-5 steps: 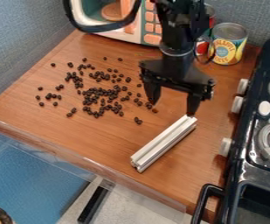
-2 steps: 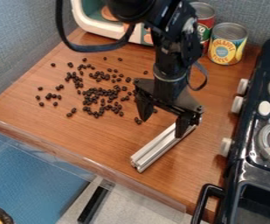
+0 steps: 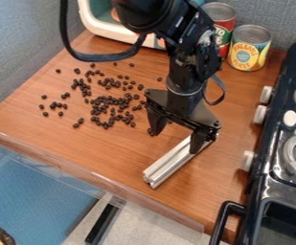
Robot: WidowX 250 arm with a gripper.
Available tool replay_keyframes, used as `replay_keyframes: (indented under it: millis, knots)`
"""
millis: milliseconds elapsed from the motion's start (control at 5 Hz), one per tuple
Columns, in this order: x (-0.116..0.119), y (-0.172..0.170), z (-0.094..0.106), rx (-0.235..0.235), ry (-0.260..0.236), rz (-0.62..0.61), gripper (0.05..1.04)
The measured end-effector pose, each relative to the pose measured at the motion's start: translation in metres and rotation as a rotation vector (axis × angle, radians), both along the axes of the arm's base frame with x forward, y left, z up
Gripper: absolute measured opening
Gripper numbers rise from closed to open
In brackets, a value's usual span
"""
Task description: Sweep into pile
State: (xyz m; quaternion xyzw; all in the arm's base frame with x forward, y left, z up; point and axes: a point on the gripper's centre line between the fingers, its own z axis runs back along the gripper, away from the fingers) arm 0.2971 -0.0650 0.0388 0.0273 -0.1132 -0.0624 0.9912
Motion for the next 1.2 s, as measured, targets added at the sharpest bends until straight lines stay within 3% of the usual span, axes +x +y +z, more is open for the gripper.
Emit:
replay_keyframes:
  millis: [600,1000,1200]
  knots:
    - [-0.003,-0.005,-0.008,-0.015,0.019,-0.013,1.000]
    - [-0.011,0.000,-0.018,-0.013,0.085,-0.013,1.000]
    - [-0.015,0.007,-0.022,0.034,0.140,0.028,0.966]
